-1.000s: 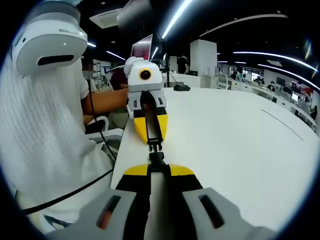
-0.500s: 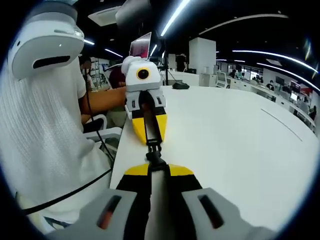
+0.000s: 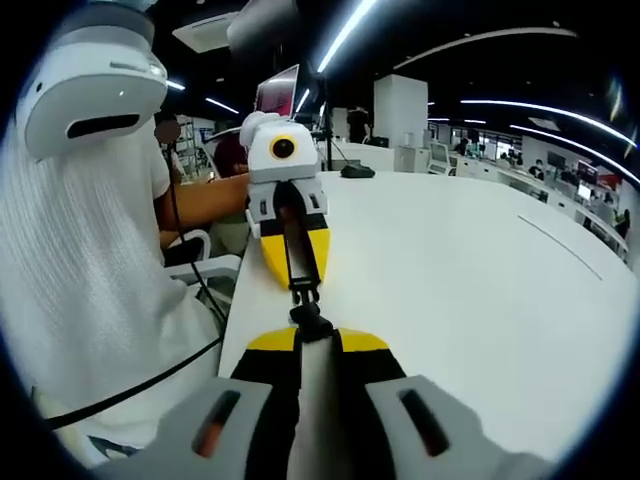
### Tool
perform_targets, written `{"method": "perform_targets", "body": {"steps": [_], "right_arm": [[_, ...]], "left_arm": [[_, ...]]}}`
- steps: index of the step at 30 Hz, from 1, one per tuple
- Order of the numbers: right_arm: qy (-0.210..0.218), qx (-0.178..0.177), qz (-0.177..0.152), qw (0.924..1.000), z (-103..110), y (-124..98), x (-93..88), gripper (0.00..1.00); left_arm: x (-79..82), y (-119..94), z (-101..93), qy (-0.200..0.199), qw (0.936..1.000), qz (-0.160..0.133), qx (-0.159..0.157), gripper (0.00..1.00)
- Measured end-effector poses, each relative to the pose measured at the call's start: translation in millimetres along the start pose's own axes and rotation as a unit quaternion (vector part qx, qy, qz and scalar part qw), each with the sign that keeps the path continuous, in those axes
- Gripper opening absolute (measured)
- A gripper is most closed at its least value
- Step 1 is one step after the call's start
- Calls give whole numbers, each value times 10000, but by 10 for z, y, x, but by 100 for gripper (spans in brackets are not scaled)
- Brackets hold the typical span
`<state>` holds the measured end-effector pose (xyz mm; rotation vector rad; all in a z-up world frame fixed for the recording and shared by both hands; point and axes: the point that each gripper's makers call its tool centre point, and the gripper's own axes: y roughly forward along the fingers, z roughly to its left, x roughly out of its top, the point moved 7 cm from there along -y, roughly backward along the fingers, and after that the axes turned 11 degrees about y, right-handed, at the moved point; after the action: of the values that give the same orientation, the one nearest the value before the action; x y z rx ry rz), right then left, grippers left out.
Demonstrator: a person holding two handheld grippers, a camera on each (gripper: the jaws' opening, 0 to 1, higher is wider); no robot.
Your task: Snap the two parts of the plastic buckle together until the buckle closes and remains connected.
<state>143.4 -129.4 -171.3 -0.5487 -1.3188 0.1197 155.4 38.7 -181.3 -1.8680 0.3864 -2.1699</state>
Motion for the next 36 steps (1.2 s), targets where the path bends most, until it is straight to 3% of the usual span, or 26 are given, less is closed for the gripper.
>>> {"method": "perform_targets", "body": {"steps": [10,19,36], "right_arm": [[-235,434,149,9987,-23,52,47,19],[-234,165,-30,9996,7,33,15,15],[-161,99,-43,9998,65,-25,-26,14]], "left_arm": [[0,4,-2,-2,10000,-2,13,12],[0,9,1,-1,10000,-7,3,12],[0,13,-1,-11,10000,-11,-1,12]]}}
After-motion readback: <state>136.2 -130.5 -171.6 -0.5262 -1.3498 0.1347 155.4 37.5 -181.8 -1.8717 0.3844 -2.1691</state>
